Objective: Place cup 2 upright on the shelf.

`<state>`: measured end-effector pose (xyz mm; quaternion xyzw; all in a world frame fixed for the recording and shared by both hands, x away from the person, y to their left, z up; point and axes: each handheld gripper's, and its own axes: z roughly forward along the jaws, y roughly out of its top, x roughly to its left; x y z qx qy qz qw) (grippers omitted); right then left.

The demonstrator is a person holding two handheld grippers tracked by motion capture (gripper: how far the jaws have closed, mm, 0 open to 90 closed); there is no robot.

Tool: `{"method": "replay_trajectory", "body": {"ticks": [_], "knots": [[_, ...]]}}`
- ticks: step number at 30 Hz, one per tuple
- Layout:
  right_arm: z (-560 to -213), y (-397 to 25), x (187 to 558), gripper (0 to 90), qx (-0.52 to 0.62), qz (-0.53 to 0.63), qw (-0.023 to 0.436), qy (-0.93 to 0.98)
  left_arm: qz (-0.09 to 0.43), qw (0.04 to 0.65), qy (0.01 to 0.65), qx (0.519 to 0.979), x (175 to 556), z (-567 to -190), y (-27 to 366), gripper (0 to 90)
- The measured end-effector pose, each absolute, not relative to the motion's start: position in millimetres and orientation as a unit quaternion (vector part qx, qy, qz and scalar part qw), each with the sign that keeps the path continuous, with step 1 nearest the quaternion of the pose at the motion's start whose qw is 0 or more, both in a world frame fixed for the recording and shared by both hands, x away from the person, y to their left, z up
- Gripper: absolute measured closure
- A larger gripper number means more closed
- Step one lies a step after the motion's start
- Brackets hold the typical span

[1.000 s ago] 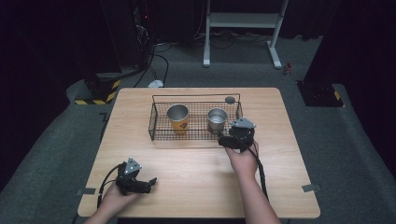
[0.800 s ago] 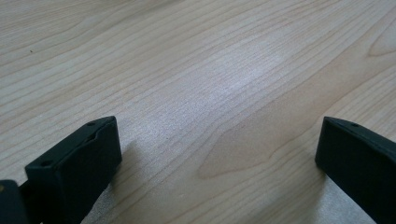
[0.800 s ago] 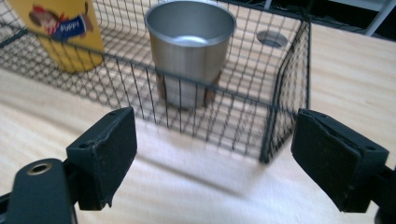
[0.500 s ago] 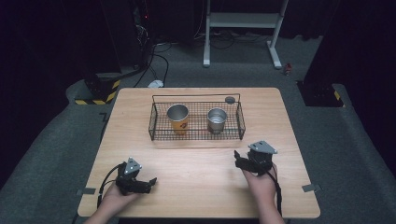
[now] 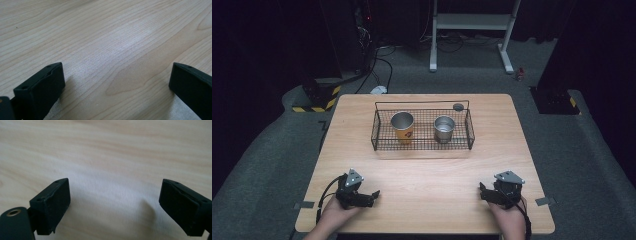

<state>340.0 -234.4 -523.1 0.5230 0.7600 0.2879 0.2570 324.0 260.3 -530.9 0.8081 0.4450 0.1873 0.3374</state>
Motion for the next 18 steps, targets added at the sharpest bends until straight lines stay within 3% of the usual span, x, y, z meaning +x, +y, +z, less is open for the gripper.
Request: {"method": "replay_trajectory", "body": {"ticks": [7, 18], "knots": [[-524.8, -240.3, 339.3, 9.3, 0.546, 0.301, 0.229, 0.747, 0.189, 0.336, 0.442, 0.810, 324.3, -530.7, 260.7, 0.6], [-525.0, -234.8, 339.3, 9.0, 0.565, 0.296, 0.238, 0.733, 0.187, 0.337, 0.445, 0.809, 324.1, -530.8, 260.3, 0.5]]}}
